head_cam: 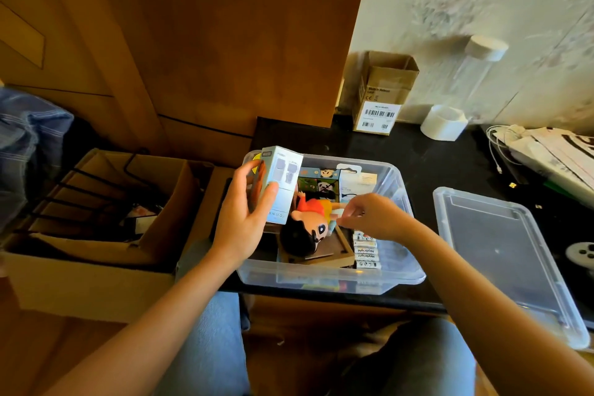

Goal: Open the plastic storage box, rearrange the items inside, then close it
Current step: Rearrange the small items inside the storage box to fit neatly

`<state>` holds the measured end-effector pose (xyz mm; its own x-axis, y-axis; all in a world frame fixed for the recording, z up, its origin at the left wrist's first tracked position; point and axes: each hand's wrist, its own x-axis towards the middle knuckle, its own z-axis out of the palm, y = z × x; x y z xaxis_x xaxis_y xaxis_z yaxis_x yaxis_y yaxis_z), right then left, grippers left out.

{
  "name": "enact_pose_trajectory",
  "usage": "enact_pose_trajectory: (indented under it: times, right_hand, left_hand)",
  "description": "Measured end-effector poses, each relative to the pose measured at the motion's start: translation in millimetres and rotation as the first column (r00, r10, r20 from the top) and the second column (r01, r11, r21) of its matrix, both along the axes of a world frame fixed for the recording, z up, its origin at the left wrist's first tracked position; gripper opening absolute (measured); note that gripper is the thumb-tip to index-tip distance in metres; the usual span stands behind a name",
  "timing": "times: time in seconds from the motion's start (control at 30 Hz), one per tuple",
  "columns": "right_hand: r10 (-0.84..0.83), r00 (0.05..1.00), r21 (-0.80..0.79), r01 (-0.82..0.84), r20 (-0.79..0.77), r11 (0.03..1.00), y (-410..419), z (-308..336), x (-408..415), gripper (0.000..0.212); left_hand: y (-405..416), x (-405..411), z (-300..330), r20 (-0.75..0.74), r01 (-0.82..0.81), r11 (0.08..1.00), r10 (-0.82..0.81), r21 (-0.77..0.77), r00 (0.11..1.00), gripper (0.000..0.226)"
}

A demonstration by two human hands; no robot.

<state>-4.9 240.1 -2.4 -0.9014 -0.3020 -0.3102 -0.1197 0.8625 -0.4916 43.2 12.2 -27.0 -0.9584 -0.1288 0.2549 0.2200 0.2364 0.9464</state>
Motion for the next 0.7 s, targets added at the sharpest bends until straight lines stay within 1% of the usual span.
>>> enact_pose_trajectory:
  times: [0.1,0.13,0.17,0.27,0.3,0.37,0.47,0.57,0.63,0.67,0.7]
  right_hand:
    - [0.117,0.984,0.087,-0.130,0.132,0.988,-8,0,1,0.031]
    - [0.150,0.979,0.092,-0.164,0.136,0.982,-12,-1,3,0.037]
    - [0.171,0.980,0.100,-0.181,0.101,0.978,-17,-2,7,0.048]
    - [0.225,0.962,0.172,-0.199,-0.152,0.965,-34,-7,14,0.084]
    - [0.256,0.943,0.214,-0.211,-0.212,0.954,-39,-8,15,0.092]
    - [0.299,0.919,0.304,-0.217,-0.256,0.928,-46,-10,15,0.102]
    - [0.297,0.916,0.368,-0.187,-0.270,0.911,-55,-15,17,0.098]
    - [0.271,0.929,0.348,-0.174,-0.253,0.921,-58,-19,22,0.086]
    - [0.238,0.949,0.262,-0.180,-0.207,0.948,-53,-15,20,0.077]
    - [0.208,0.963,0.183,-0.176,-0.170,0.967,-47,-11,19,0.073]
    - [0.166,0.979,0.071,-0.159,-0.120,0.985,-40,-7,17,0.070]
  left_hand:
    - [-1,-1,-1,-0.009,-0.016,1.000,0.016,0.015,1.000,0.047]
    - [-2,-2,-2,-0.012,-0.025,0.999,0.025,0.025,1.000,0.048]
    - [-1,-2,-2,-0.014,-0.036,0.999,0.036,0.037,0.999,0.050]
    - [-1,-2,-3,-0.010,-0.037,0.997,0.038,0.064,0.999,0.053]
    - [-1,-2,-3,-0.007,-0.027,0.998,0.028,0.061,1.000,0.054]
    - [-1,-2,-2,0.004,-0.004,0.999,0.004,0.054,1.000,0.054]
    - [0,-2,-2,0.028,-0.001,0.999,0.000,0.033,1.000,0.056]
    - [0,-3,-3,0.029,-0.015,0.999,0.016,-0.034,0.999,0.057]
    - [0,-4,-2,0.031,-0.017,0.998,0.019,-0.055,0.999,0.056]
    - [0,-3,-2,0.034,-0.020,0.998,0.022,-0.054,0.999,0.055]
    - [0,-2,-2,0.036,-0.027,0.998,0.029,-0.051,0.999,0.054]
